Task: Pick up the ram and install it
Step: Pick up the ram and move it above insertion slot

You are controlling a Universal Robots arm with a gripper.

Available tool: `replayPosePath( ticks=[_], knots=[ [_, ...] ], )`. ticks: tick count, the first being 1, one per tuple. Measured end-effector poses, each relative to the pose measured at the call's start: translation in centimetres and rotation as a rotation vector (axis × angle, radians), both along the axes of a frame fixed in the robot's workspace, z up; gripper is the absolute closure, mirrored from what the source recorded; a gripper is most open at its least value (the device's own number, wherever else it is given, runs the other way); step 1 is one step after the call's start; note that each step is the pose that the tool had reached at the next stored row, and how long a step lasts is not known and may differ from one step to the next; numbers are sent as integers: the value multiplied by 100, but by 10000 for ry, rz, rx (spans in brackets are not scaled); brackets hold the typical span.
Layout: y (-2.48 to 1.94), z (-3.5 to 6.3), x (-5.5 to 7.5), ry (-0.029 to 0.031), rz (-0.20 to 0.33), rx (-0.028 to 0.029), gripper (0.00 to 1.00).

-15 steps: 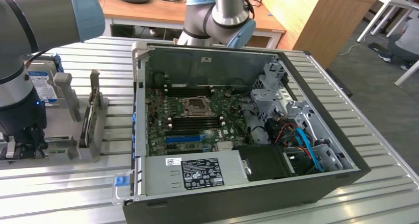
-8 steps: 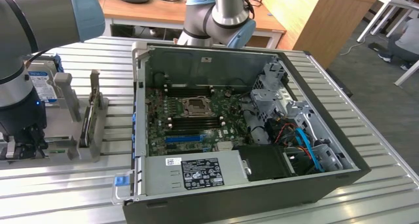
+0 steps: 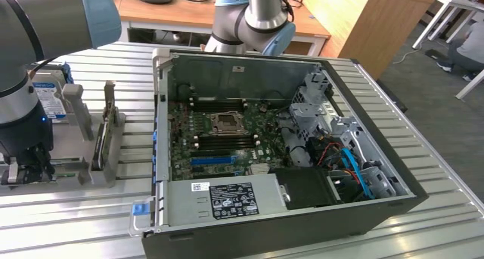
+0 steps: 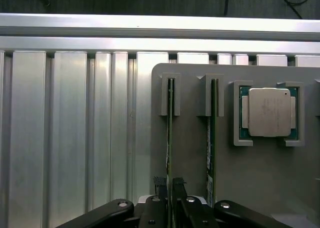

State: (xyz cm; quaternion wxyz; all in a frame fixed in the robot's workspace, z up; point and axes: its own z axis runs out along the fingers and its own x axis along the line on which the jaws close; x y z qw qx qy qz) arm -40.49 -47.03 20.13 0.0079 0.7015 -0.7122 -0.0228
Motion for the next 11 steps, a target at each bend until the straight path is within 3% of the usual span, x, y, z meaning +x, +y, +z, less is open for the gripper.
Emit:
replayPosePath(
  ticks=[11],
  knots=[
    [0,0,0,0,0,0,82]
  ],
)
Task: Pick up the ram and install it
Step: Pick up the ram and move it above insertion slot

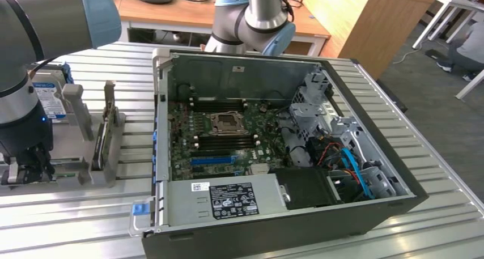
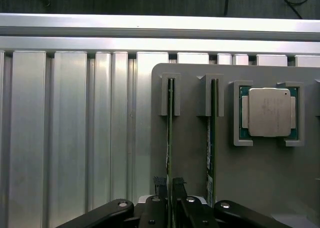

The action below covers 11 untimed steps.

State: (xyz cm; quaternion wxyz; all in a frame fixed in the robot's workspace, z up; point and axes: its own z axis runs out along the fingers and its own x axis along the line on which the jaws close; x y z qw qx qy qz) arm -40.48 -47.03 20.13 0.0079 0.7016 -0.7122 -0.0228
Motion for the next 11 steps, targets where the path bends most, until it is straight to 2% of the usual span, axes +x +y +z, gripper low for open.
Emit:
replayPosePath(
  ticks=[1,2,11],
  knots=[
    [0,0,0,0,0,0,82],
    [0,0,0,0,0,0,88],
    [0,0,0,-1,0,1,89]
  ],
)
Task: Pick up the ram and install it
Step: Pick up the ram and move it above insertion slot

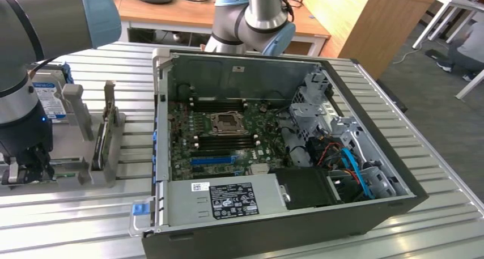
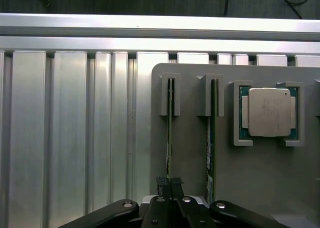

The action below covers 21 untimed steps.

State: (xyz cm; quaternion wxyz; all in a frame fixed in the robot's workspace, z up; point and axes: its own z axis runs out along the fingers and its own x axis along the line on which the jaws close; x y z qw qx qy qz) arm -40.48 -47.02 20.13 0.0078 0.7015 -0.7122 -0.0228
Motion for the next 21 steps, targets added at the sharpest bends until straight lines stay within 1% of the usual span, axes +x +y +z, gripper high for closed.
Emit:
replayPosePath(
  ticks=[12,21],
  knots=[
    [0,71,0,1,0,-1,89],
    [0,157,0,1,0,-1,89]
  ],
)
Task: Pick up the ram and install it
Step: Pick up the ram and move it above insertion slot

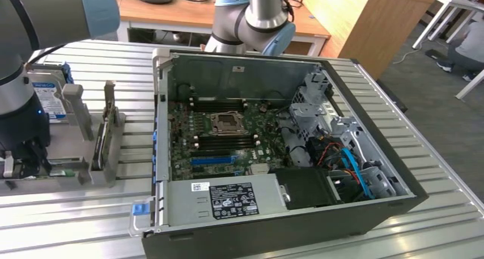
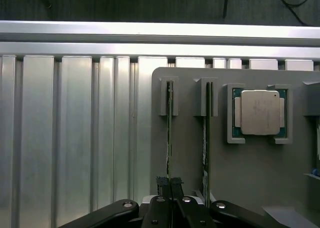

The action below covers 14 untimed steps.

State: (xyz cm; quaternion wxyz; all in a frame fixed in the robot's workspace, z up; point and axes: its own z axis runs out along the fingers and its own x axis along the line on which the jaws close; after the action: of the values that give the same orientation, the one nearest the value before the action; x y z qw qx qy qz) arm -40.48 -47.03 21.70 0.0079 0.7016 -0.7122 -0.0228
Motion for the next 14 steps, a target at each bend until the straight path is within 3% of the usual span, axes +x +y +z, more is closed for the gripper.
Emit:
replayPosePath(
  ticks=[14],
  knots=[
    [0,228,0,0,0,-3,89]
  ],
)
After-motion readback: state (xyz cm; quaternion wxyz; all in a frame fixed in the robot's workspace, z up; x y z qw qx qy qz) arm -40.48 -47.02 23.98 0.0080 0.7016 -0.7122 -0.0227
